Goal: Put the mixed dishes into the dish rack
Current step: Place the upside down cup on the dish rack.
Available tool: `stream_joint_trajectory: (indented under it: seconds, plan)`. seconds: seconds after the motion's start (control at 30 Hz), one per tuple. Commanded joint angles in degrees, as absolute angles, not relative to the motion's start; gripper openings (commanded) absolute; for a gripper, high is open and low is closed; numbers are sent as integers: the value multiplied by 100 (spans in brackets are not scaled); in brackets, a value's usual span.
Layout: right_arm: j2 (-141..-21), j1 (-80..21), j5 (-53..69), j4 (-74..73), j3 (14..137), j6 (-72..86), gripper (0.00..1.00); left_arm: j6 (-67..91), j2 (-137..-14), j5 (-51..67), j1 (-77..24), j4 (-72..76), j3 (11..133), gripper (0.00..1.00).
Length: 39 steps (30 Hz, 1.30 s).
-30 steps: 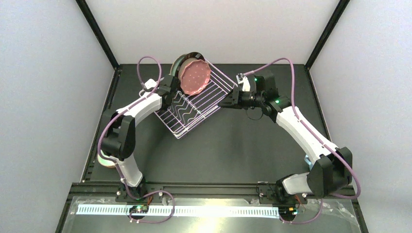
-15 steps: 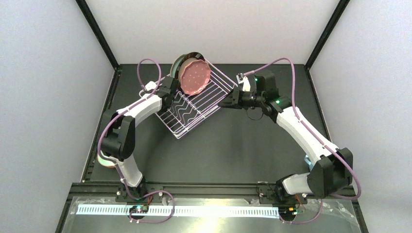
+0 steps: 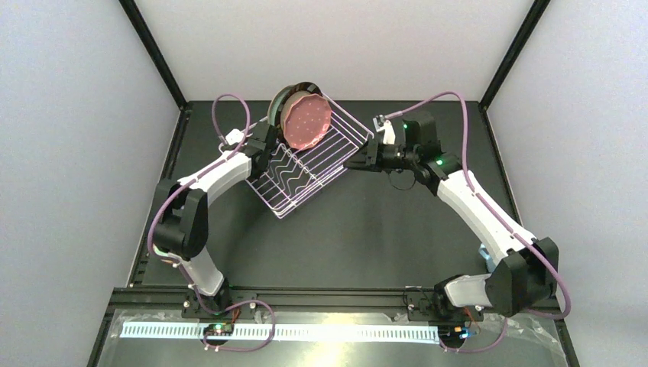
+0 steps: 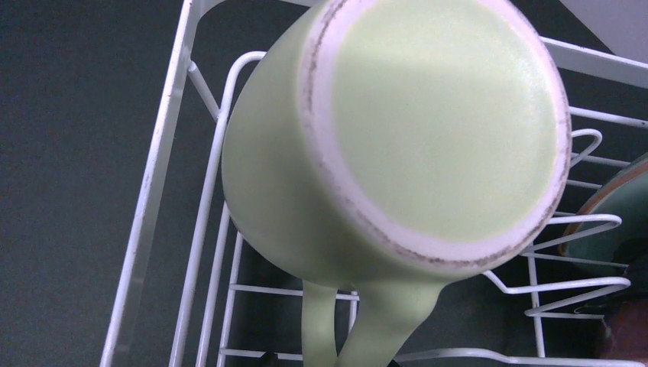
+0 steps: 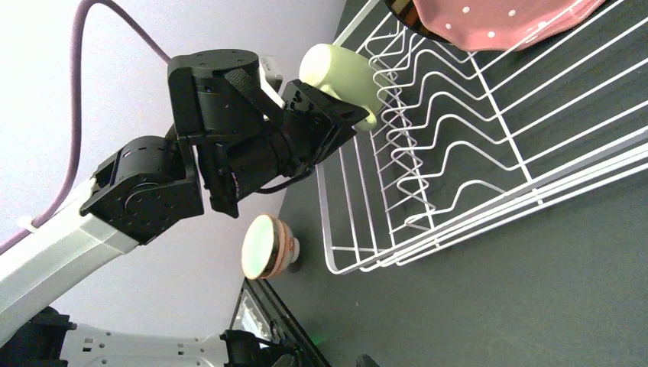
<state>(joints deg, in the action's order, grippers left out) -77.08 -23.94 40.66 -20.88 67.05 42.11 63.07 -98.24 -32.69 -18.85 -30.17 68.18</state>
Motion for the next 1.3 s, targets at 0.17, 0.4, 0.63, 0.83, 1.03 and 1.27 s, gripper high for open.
stream_joint_trajectory:
  seconds: [0.17, 0.4, 0.63, 0.83, 1.03, 1.27]
  plan:
    - [-7463, -2347, 4110, -2004, 6575, 4245, 45, 6408, -9600, -3295, -1996, -3144, 6814, 70]
    - [-7389, -2346, 4114, -1986, 6523, 4269, 45, 6390, -9562, -3374, -2106, -3216, 6840, 70]
    - [-7285, -2347, 4090, -2002, 6478, 4280, 45, 6424, -9465, -3487, -2216, -3340, 6821, 71]
    - [-7184, -2347, 3960, -2114, 6442, 4229, 45, 6448, -9278, -3693, -2404, -3542, 6799, 72]
    - [-7103, -2347, 3619, -2405, 6709, 4093, 45, 6534, -8695, -3787, -2719, -3648, 6629, 71]
    - [-7137, -2347, 3084, -2658, 7316, 4053, 45, 6338, -7742, -3940, -3139, -3747, 6544, 71]
